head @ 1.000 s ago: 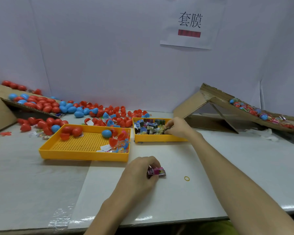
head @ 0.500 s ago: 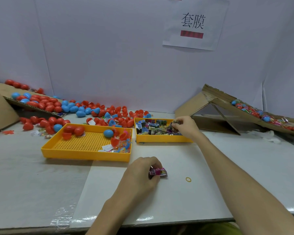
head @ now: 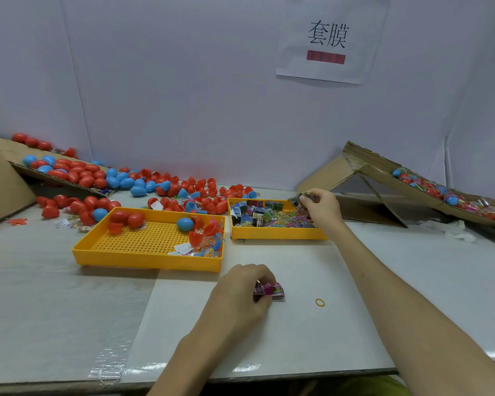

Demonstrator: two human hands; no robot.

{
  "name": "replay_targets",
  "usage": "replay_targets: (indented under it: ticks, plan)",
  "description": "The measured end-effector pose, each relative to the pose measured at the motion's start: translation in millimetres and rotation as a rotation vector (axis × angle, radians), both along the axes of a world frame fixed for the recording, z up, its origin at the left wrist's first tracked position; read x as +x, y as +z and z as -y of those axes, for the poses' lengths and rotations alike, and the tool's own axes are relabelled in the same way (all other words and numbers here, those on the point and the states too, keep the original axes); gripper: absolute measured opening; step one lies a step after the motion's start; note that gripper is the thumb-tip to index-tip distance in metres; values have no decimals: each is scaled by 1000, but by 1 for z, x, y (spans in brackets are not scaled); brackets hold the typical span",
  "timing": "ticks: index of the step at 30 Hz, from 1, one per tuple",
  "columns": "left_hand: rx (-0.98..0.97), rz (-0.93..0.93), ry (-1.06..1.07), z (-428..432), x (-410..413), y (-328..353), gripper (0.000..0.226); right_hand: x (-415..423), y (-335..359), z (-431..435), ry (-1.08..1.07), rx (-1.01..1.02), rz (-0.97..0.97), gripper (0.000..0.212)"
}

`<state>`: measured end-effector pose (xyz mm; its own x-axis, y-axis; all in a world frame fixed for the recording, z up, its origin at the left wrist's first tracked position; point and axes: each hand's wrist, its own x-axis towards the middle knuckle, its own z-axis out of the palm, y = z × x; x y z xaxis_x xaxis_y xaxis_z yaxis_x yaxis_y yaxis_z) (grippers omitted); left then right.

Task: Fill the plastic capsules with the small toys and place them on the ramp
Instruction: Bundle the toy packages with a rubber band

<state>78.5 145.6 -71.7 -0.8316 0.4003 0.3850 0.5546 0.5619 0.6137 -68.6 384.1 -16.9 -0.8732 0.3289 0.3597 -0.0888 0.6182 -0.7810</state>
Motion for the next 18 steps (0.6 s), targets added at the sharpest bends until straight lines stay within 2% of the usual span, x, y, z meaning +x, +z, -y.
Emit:
replay_targets:
  ticks: [5,8,10,14,16,18]
  plan:
    - [-35,-13,-16,0,0,0,21,9,3,4,84,-158,-23,11]
    - [-24,-11,-13,0,1,-2,24,23,7,11,230,-379,-12,13]
    - [94,-21,31,-1,4,-1,39,38,13,15,380,-482,25,12]
    - [463,-66,151,1,5,10,64,77,18,27,777,-623,111,19]
    - [590,-36,129,2,7,16,67,94,15,36,897,-642,141,16]
    - [653,-20,95,3,10,20,59,106,12,43,950,-607,182,16]
